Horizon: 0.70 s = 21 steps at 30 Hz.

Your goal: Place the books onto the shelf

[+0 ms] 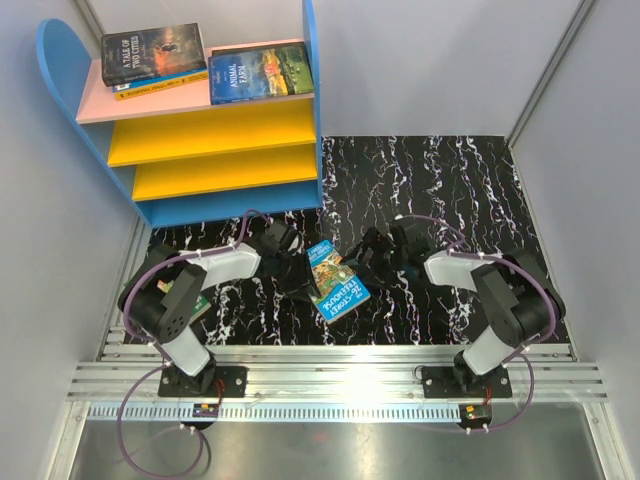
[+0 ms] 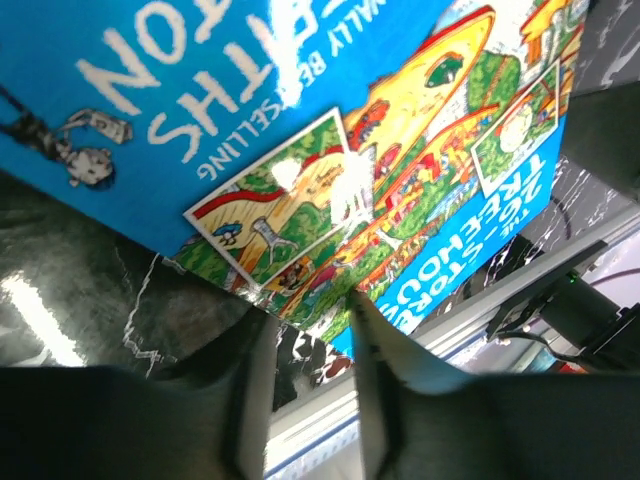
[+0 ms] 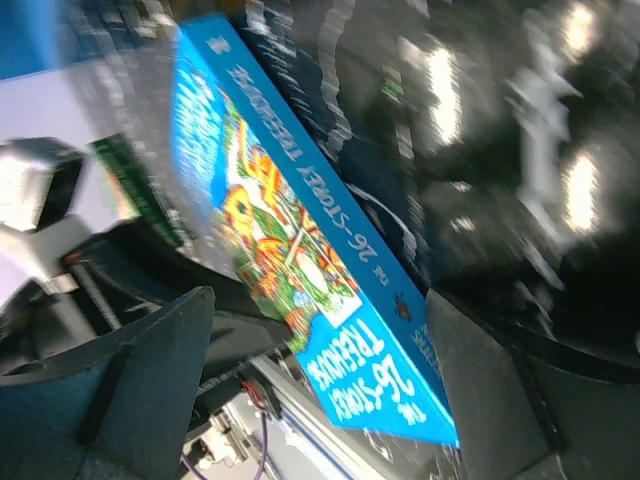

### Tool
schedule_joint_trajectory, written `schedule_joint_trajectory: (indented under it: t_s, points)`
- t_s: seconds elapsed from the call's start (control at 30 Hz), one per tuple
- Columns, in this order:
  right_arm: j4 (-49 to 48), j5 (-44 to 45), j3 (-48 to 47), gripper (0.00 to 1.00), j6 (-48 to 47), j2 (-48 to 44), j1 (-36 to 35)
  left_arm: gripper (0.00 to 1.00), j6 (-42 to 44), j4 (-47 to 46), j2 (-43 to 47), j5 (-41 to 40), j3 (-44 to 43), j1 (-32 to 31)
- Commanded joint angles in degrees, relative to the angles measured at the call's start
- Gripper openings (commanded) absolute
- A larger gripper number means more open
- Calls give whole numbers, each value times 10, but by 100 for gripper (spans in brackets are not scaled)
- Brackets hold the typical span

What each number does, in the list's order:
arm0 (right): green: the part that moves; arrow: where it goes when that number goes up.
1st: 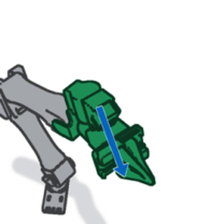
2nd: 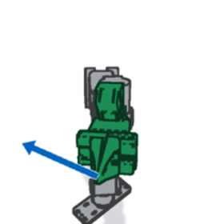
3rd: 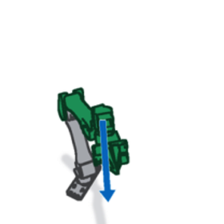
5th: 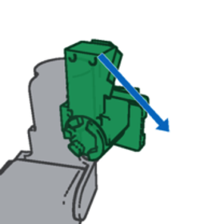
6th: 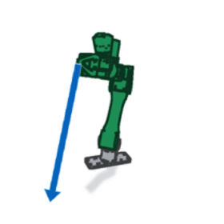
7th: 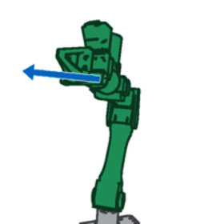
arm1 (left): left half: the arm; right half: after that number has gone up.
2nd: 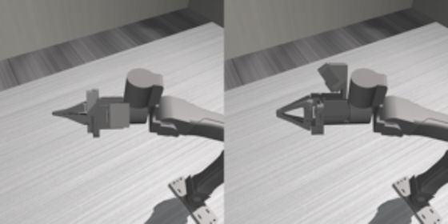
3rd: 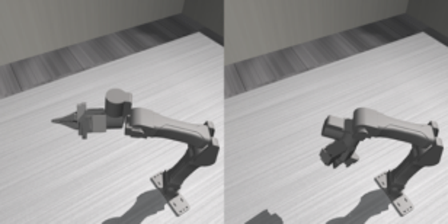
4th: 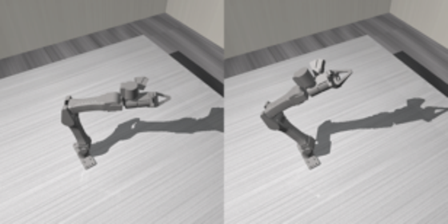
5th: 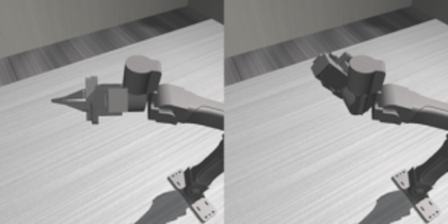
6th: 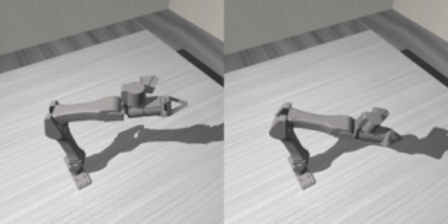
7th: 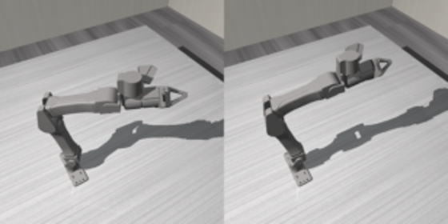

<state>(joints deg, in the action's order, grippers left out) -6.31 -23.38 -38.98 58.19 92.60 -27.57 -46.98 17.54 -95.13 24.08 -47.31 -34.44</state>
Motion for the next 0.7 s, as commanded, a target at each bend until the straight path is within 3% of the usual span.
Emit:
schedule_joint_trajectory:
  t_s: [0.0, 0.07, 0.1, 0.2, 0.3, 0.43, 0.67]
  points:
    - [-157, -77, 52, 94, 38, 79, -27, 21, 15, 29, -43, -54, -5, -16]
    - [-230, -114, 68, 89, 87, 114, -41, 8, 13, 25, -45, -53, -9, -19]
    - [-333, -126, 79, 86, 110, 126, -46, 2, 12, 22, -46, -52, -10, -20]
    - [-508, -160, 107, 72, 199, 180, -88, 0, 9, 13, -46, -48, -13, -25]
    - [-589, -171, 105, 65, 245, 205, -150, 0, 10, 6, -41, -54, -17, -27]
    - [-600, -158, 116, 64, 262, 191, -220, 0, 12, 36, -5, -101, -40, -26]
    - [-586, -142, 185, 64, 269, 111, -231, 0, 16, 171, 34, -238, -132, -30]
